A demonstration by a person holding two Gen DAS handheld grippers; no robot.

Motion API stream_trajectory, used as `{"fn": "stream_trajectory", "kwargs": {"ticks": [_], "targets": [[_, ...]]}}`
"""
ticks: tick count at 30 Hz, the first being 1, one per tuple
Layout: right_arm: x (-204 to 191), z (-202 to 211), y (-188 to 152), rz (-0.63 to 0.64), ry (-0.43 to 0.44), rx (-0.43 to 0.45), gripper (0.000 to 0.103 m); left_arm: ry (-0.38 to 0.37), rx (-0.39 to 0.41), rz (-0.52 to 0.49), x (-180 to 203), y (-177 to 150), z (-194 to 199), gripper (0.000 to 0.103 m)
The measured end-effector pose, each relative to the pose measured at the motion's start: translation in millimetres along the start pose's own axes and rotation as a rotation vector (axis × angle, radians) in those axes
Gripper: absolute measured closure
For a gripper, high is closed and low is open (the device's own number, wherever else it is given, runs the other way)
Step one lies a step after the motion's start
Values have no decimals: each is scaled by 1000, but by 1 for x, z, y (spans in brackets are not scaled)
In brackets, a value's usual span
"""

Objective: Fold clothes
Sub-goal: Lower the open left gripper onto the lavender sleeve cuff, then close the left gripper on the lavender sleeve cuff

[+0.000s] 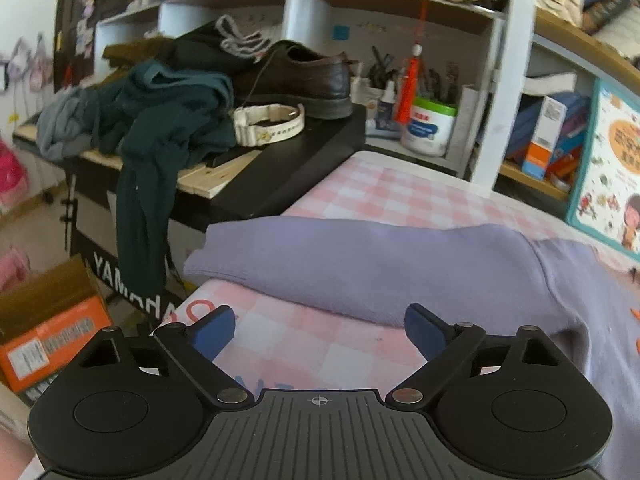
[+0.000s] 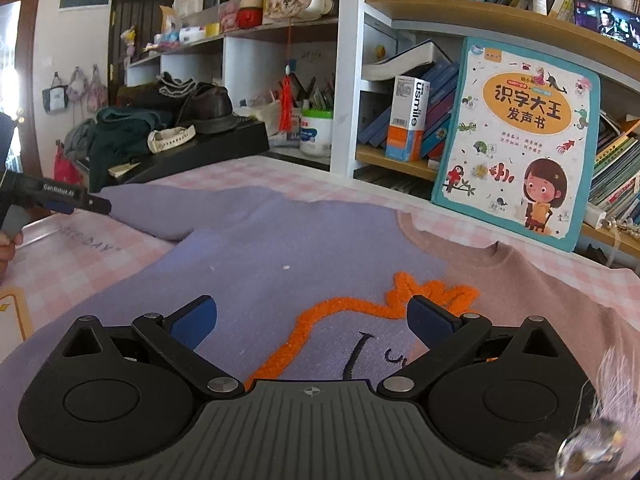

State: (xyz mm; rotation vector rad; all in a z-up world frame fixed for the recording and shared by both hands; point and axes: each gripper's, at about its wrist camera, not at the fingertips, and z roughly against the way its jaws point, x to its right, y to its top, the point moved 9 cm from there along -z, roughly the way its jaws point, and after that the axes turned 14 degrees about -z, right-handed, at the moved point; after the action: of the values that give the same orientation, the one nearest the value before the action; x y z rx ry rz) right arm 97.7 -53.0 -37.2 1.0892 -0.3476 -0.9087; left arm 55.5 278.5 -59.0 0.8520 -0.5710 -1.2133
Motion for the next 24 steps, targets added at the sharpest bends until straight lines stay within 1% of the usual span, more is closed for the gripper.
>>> {"fn": "stream_trajectory", "kwargs": {"ticks": [4, 7, 9, 10, 11, 13, 15, 18, 21, 23, 24], "targets": [[2, 0, 0, -3, -13, 2, 1, 20, -3, 47, -12, 5, -9, 9], [2, 0, 0, -3, -12, 0, 1, 44, -11, 59, -22, 10, -19, 9], [1, 0, 0, -1, -10, -2, 1, 62, -19, 67, -29, 14, -25, 12], [1, 0, 0, -2, -10, 0, 1, 74, -25, 71, -33, 15, -28, 16], [1, 1, 0, -2, -9, 2, 1, 82, -32, 84, -37, 15, -31, 26], [2, 1, 1, -6, -7, 6, 1, 87, -47, 127, -47, 12, -36, 38], [3, 1, 1, -12, -5, 8, 1, 70, -49, 177, -54, 11, -39, 38], [3, 1, 2, -16, -1, 6, 1, 45, -53, 224, -59, 9, -42, 38], [2, 1, 2, -15, 4, 3, 1, 14, -67, 273, -64, 7, -48, 31], [2, 1, 2, -15, 6, 2, 1, -19, -79, 317, -67, 5, -53, 24], [2, 1, 2, -15, 7, 2, 1, -36, -86, 339, -69, 4, -55, 23]]}}
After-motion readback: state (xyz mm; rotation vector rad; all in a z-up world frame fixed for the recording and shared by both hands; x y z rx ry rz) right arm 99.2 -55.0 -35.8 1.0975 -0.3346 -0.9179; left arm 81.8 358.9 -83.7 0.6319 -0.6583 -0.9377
